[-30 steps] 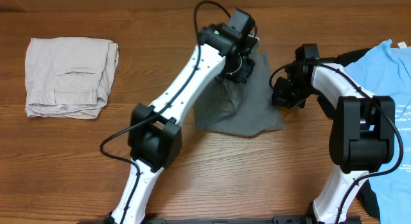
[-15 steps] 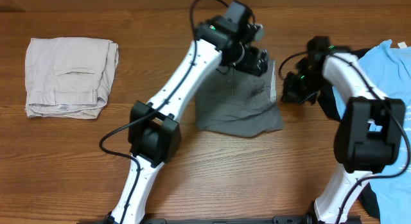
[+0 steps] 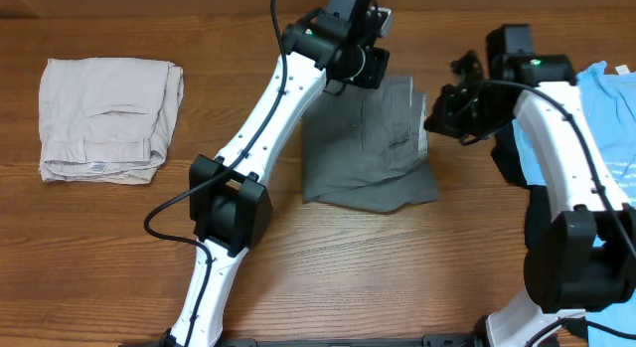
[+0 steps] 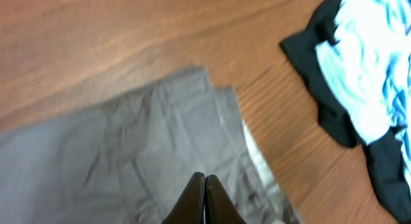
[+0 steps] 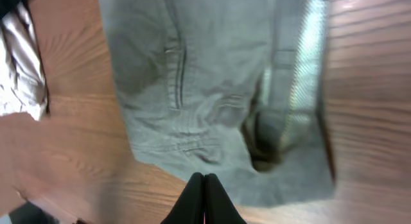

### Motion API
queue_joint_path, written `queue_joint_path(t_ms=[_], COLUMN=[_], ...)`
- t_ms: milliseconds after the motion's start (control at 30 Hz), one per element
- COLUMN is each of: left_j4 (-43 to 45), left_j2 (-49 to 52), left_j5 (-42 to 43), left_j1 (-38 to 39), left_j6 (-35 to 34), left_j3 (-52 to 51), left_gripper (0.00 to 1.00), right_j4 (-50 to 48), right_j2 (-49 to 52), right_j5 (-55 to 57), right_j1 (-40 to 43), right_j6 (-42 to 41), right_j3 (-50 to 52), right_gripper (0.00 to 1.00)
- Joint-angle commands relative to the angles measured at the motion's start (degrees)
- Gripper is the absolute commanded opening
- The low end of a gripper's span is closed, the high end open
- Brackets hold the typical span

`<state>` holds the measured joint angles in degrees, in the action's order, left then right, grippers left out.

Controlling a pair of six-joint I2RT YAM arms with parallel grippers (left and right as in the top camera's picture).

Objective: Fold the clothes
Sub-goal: 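Fold the right end leftward over the stack with the right gripper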

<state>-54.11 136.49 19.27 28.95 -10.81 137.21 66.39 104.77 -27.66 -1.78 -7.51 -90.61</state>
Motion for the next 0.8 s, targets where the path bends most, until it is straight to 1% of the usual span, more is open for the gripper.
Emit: queue_joint_path(t_ms=[0,200,300,400,467,533,600,767], left_j4=[2.0,6.1,8.2,10.2,12.0,13.2,14.0,14.4], left_j2=[3.7,9.5,12.2,14.7,16.6,17.9,18.9,18.4], left_j5=[-1.0,0.6,2.4,3.3,3.3,3.3,3.2,3.7], left_j1=[0.4,0.5,0.7,1.1,1.5,1.8,1.9,1.8], left_j6=[-0.8,-3.0,-3.6,-3.6,-3.6,-3.6,-3.6,-3.3], left_j3=[0.4,0.4,0.4,0.4,0.4,0.4,0.4,1.9], left_gripper=[0.04,0.04,0.04,0.04,0.04,0.04,0.04,0.04], right_j4=[-4.0,-18.1,-21.4,-25.9,-32.4,-36.2,-37.6,-37.2], right_j2=[0.8,0.8,0.8,0.8,0.8,0.8,0.8,0.7], right_j5=[-2.2,0.8,1.2,5.7,8.3,8.3,8.4,7.4], right_j1=[-2.0,-3.7,-3.6,-3.6,-3.6,-3.6,-3.5,-2.4], right_j6=[1.0,1.6,0.7,-3.6,-6.9,-8.5,-10.4,-10.3], right_j3=[4.2,16.1,23.4,30.3,36.1,39.3,41.0,40.9], right_gripper=[0.04,0.04,0.04,0.04,0.04,0.04,0.04,0.04])
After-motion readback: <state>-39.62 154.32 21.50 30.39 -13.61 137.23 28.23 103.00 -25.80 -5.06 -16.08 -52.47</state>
